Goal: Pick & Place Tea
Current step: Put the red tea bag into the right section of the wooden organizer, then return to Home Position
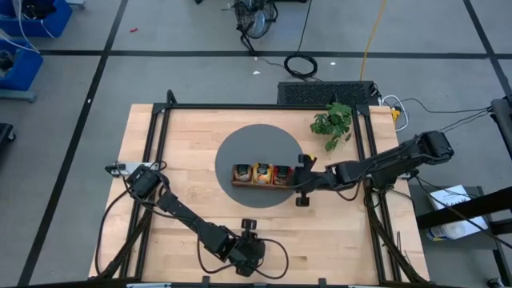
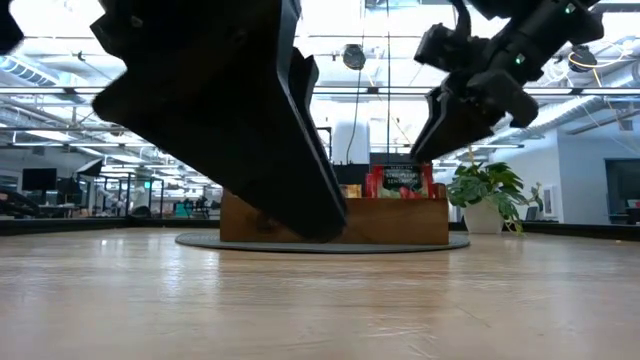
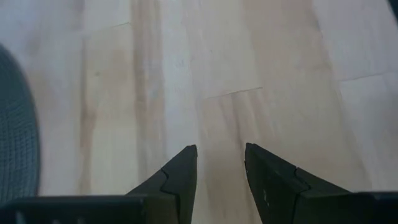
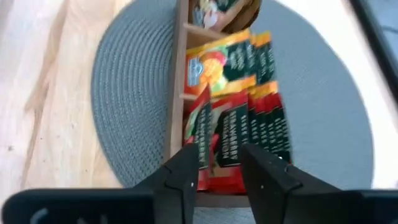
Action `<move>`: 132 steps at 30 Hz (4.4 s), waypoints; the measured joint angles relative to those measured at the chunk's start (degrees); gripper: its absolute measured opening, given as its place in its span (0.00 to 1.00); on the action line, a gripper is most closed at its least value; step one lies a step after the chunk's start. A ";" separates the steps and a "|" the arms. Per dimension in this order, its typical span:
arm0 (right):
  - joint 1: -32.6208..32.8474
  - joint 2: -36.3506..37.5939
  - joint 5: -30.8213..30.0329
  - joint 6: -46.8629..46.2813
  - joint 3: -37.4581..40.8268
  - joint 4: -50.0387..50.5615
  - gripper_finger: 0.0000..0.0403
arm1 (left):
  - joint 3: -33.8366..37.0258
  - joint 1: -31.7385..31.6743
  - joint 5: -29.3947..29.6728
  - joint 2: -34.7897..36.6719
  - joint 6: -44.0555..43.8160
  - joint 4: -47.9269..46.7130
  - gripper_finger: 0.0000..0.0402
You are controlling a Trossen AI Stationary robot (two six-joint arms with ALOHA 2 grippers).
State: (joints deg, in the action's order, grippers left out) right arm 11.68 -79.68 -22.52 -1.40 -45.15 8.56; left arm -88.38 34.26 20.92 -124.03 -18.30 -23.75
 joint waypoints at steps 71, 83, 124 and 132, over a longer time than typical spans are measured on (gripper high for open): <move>2.96 77.58 13.84 5.11 38.90 -10.69 0.00 | 85.71 -17.38 0.81 108.19 25.71 34.20 0.01; -4.88 79.62 22.89 2.03 41.20 -9.62 0.00 | 87.80 -25.68 -10.89 114.09 25.66 31.55 0.00; -7.96 79.51 25.18 1.85 44.28 -13.06 0.00 | 87.62 -26.10 -16.09 114.18 15.43 25.51 0.02; -7.96 79.51 25.24 1.85 44.28 -12.61 0.00 | 87.58 -26.10 -15.85 113.67 15.85 24.85 0.01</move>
State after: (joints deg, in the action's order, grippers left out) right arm 3.73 -0.16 2.72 0.45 -0.86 -4.05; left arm -0.80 8.16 5.07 -10.36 -2.46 1.10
